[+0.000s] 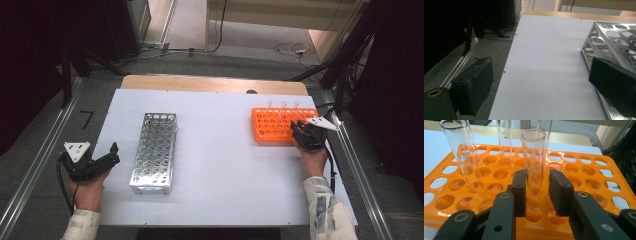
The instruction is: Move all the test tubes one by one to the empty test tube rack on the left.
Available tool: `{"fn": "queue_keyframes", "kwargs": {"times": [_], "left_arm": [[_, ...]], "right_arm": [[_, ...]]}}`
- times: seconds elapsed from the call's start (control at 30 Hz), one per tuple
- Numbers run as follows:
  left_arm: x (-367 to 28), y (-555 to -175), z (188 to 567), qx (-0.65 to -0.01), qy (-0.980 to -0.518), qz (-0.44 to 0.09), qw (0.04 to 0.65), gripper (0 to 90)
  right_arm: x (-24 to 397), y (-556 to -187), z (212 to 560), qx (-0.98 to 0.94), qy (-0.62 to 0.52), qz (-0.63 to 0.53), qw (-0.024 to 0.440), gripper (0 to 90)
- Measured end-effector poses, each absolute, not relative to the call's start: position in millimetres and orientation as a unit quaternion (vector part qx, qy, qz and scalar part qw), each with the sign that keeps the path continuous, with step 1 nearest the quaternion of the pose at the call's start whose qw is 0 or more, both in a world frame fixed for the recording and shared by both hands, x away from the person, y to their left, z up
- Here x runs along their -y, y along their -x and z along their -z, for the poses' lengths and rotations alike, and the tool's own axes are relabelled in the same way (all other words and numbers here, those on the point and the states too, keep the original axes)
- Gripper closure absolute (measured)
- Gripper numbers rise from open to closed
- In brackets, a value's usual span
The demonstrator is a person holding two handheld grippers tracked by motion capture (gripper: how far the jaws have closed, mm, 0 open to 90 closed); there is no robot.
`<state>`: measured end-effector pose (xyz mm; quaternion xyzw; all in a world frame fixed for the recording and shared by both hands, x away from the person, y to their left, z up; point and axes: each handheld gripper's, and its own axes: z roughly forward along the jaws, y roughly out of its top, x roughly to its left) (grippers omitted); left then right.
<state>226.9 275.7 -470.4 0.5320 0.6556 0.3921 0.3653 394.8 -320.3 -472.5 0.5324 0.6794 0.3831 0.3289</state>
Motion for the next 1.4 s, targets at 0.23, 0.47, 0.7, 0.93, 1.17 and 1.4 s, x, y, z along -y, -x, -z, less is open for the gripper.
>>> {"fn": "queue_keyframes", "kwargs": {"times": [0.23, 0.47, 0.7, 0.93, 1.17, 1.4], "left_arm": [[-276.3, -226.5, 470.3, -0.656, -0.533, -0.391, 0.365, 5.7], [-276.3, -225.9, 469.6, -0.657, -0.532, -0.389, 0.367, 5.7], [-275.6, -224.4, 467.0, -0.654, -0.531, -0.385, 0.375, 5.8], [-272.6, -220.2, 459.8, -0.647, -0.533, -0.380, 0.391, 6.9], [-262.0, -214.5, 451.3, -0.640, -0.542, -0.370, 0.400, 7.0], [-241.0, -205.7, 440.5, -0.618, -0.562, -0.361, 0.415, 7.0]], "right_arm": [[318.1, -396.2, 474.0, -0.686, -0.530, -0.376, 0.326, 72.8], [320.7, -394.1, 468.2, -0.677, -0.532, -0.387, 0.330, 73.3], [324.1, -388.4, 454.7, -0.666, -0.524, -0.408, 0.339, 73.5], [329.0, -379.1, 440.3, -0.661, -0.521, -0.422, 0.336, 73.5], [326.3, -359.7, 429.6, -0.680, -0.509, -0.422, 0.318, 73.5], [318.1, -339.2, 422.8, -0.694, -0.495, -0.426, 0.305, 73.6]]}}
